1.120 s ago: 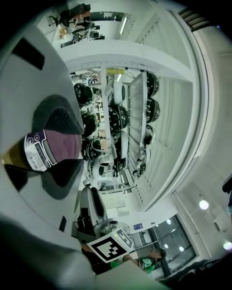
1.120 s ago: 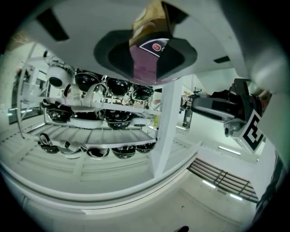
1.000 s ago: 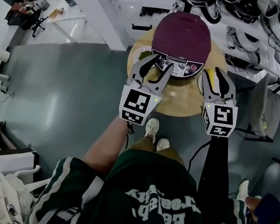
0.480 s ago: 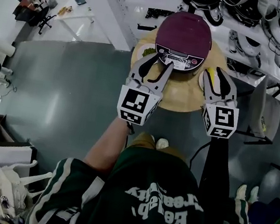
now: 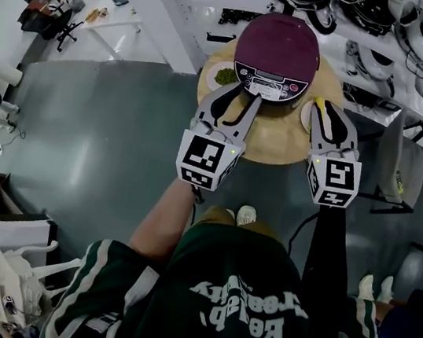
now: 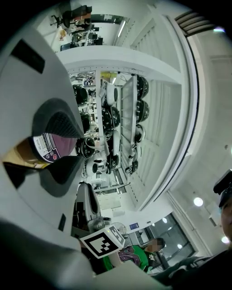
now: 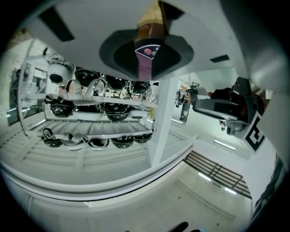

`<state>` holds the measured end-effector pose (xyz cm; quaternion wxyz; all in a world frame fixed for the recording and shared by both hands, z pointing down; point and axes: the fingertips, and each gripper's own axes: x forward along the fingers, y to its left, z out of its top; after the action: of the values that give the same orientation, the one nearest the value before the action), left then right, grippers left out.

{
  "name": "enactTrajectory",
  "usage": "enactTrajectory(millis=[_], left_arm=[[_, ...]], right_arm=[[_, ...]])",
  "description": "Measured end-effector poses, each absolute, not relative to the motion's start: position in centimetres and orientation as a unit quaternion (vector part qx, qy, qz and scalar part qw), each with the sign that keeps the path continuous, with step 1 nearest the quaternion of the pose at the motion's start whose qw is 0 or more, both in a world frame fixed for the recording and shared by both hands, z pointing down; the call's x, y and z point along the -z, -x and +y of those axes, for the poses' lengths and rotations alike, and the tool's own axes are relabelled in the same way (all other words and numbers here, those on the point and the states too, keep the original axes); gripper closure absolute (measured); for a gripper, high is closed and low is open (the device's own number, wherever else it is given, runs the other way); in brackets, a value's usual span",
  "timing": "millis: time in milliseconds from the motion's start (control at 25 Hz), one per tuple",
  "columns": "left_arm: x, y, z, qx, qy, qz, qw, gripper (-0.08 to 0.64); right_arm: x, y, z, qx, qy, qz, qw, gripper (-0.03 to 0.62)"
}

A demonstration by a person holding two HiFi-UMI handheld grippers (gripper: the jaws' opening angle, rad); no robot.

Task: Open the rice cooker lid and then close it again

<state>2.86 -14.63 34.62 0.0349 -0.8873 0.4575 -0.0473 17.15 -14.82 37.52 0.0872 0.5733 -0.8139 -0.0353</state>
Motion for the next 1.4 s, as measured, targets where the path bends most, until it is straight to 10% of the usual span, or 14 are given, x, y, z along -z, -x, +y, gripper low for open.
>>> enactTrajectory(millis=[200,1400], left_arm=[[-34.4,-2.0,-14.5,0.051,0.879,0.472,0.049,0.56],[-35.3,-2.6,-15.2,0.063,0.88,0.469,0.049,0.56]], right_arm=[[-37.4,-17.0,-14.8,0.039,-0.582,-0.807,0.096,0.588],[-37.8,-18.3,-15.0,0.026,-0.594,-0.797,0.102,0.589]])
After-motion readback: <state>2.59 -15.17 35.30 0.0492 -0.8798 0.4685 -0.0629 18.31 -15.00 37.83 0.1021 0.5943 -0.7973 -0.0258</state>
